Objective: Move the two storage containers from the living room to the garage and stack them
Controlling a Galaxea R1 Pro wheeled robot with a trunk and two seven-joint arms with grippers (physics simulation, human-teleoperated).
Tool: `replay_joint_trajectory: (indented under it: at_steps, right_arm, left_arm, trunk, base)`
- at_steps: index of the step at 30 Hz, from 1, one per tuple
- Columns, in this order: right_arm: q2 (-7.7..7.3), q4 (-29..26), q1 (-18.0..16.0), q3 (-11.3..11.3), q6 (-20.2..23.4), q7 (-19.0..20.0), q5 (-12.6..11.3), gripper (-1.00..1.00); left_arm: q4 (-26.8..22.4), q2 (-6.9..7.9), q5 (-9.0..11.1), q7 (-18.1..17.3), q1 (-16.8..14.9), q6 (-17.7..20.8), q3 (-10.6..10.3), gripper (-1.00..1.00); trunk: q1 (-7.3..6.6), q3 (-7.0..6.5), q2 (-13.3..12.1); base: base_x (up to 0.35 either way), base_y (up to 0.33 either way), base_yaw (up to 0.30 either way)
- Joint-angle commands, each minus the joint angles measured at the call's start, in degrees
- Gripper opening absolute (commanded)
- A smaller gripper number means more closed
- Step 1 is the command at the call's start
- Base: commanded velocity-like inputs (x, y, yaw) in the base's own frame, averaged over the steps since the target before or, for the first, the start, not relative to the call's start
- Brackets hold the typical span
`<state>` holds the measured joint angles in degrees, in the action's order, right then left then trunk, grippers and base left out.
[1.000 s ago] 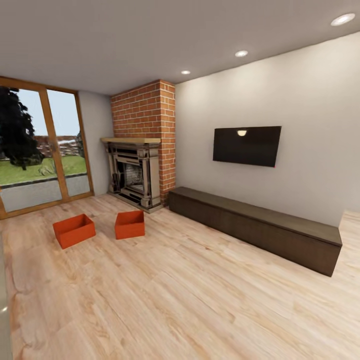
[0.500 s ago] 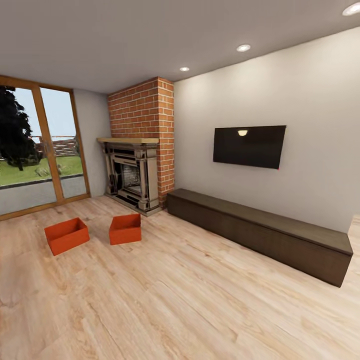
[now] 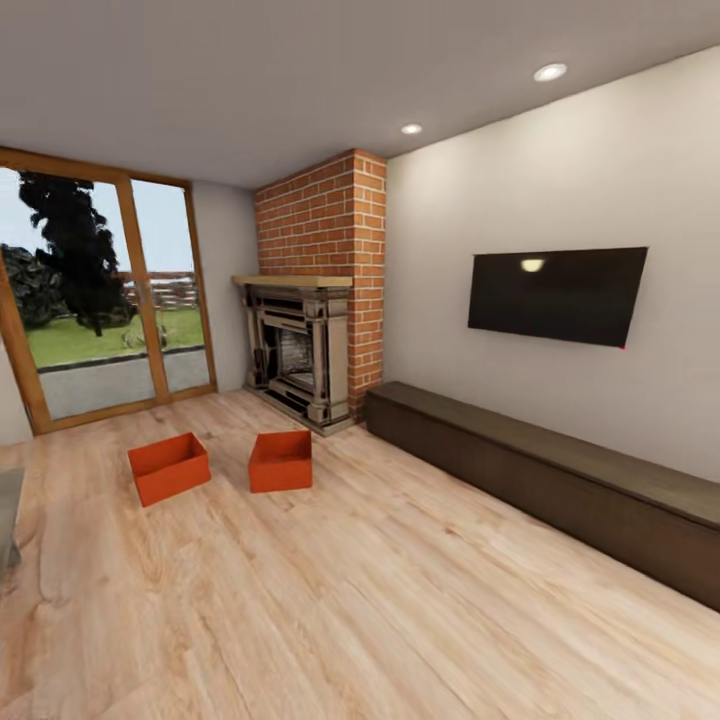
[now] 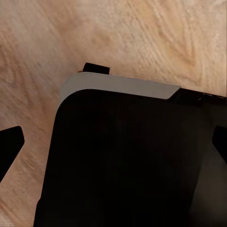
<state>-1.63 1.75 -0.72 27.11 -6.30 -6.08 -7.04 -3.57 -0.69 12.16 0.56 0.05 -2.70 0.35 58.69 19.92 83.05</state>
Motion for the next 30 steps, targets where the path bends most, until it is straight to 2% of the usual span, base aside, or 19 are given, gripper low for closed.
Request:
replay_joint_trajectory:
  at_steps: [1,7,30]
  right_arm:
    - [0.0,0.2,-0.1,0.5,-0.4,-0.1,-0.6,1.0]
    - [-0.11,0.2,-0.1,0.5,-0.4,-0.1,-0.5,1.0]
    - [-0.31,0.2,-0.1,0.4,-0.8,0.0,-0.3,1.0]
  left_arm:
    - [-0.1,-0.02,0.3,0.1,0.0,-0.1,0.0,1.0]
    - [-0.1,-0.02,0.3,0.1,0.0,-0.1,0.0,1.0]
    - [0.0,-0.02,0.3,0.1,0.0,0.0,0.0,1.0]
  trunk:
    - [0.04,0.06,0.0]
    - [0.04,0.06,0.0]
    - [0.04,0.06,0.0]
  base:
    - [0.322,0.0,0.269]
    - [0.322,0.0,0.191]
    - [0.322,0.092,0.004]
